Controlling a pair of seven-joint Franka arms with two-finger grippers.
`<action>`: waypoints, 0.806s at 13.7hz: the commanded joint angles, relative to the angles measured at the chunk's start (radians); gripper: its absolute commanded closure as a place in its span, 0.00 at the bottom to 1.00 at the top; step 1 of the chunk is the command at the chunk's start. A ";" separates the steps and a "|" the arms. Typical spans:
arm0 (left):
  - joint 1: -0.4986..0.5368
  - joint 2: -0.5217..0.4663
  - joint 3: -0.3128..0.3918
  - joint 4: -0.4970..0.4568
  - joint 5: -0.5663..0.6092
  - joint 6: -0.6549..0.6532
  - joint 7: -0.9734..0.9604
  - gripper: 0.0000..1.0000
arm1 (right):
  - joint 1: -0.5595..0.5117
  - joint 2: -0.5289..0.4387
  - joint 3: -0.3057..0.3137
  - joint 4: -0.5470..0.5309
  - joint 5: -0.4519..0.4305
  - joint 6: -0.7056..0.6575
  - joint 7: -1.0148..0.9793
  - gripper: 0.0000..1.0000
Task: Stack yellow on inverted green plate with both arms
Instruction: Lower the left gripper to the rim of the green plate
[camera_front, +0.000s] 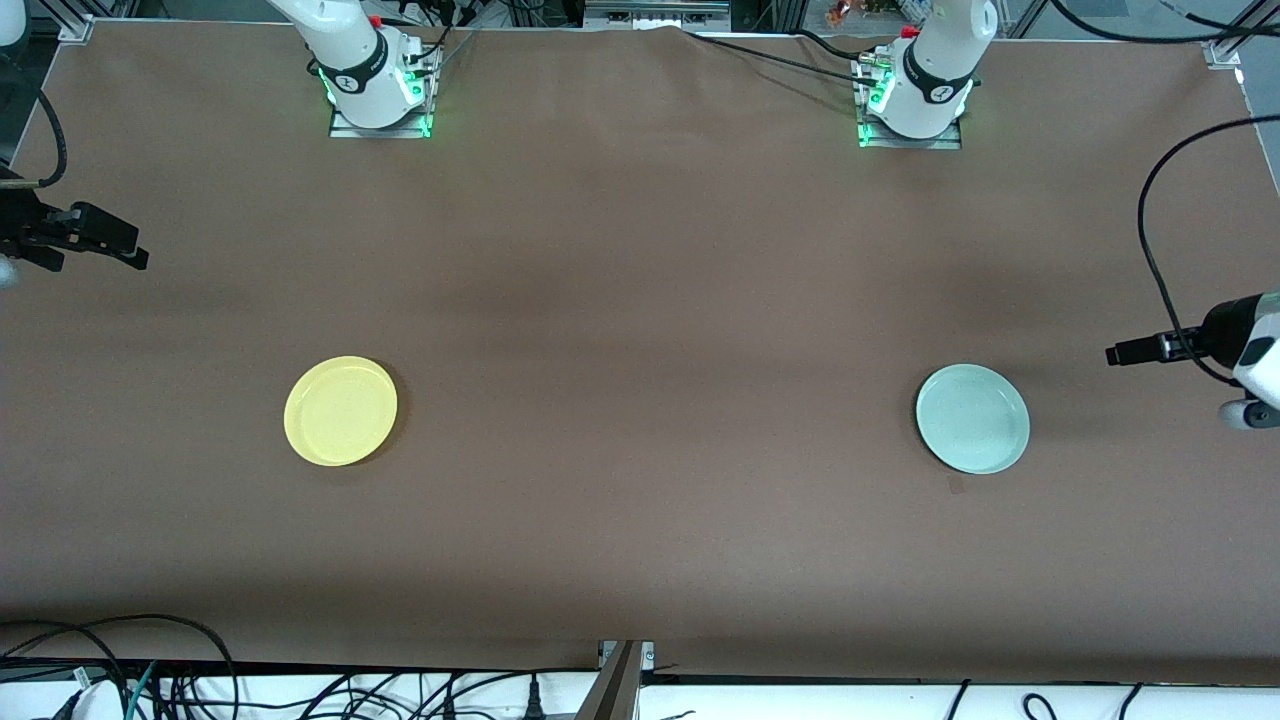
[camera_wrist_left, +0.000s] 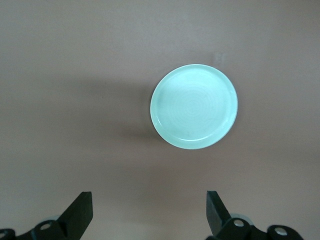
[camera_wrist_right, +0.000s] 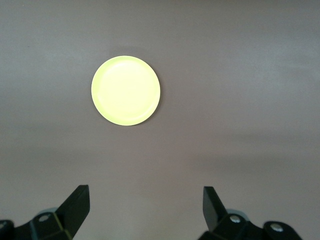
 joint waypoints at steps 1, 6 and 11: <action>0.008 0.057 -0.008 0.022 -0.021 0.075 0.074 0.00 | 0.002 -0.001 -0.001 0.010 0.013 -0.008 0.011 0.00; 0.039 0.172 -0.008 0.014 -0.119 0.160 0.183 0.00 | 0.002 -0.001 -0.001 0.010 0.013 -0.008 0.011 0.00; 0.103 0.292 -0.014 0.007 -0.197 0.247 0.321 0.00 | 0.002 -0.001 -0.001 0.010 0.013 -0.007 0.011 0.00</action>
